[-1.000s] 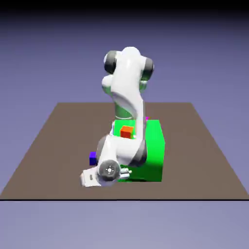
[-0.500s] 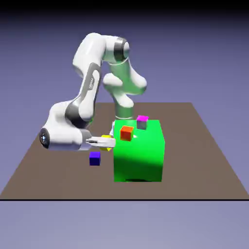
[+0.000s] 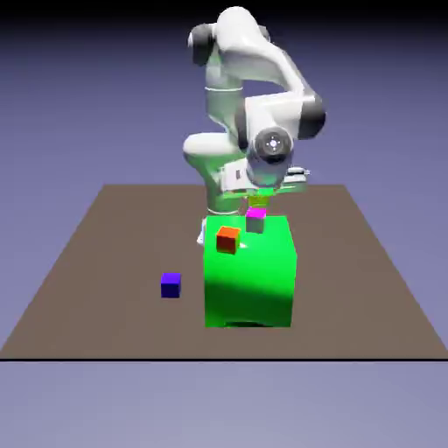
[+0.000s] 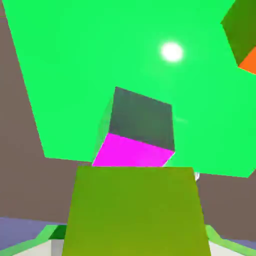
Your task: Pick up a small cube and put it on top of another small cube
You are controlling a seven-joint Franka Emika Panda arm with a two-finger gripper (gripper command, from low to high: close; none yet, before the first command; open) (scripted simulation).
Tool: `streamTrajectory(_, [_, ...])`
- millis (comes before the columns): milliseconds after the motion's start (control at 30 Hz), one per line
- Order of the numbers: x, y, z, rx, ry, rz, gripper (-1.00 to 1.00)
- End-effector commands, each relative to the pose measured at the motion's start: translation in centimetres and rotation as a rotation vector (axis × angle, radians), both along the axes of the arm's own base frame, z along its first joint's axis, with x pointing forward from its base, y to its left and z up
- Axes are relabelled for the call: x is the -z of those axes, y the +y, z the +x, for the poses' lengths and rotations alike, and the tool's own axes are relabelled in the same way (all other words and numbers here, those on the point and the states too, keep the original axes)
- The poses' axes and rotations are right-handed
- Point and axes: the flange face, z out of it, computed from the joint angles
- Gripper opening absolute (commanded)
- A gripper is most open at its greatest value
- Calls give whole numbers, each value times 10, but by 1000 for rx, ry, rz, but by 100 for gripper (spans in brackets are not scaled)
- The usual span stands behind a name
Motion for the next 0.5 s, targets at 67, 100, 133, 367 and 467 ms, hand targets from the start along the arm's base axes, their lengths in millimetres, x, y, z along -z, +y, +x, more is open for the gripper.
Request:
streamTrajectory(67, [20, -2, -12, -2, 0, -1, -100])
streamTrajectory(100, [30, -3, -18, -2, 0, -1, -100])
streamTrajectory(133, [40, -5, -24, -2, 0, -1, -100])
streamTrajectory(367, [26, -3, -15, -2, 0, -1, 100])
streamTrajectory(467, [0, 0, 0, -2, 0, -1, 100])
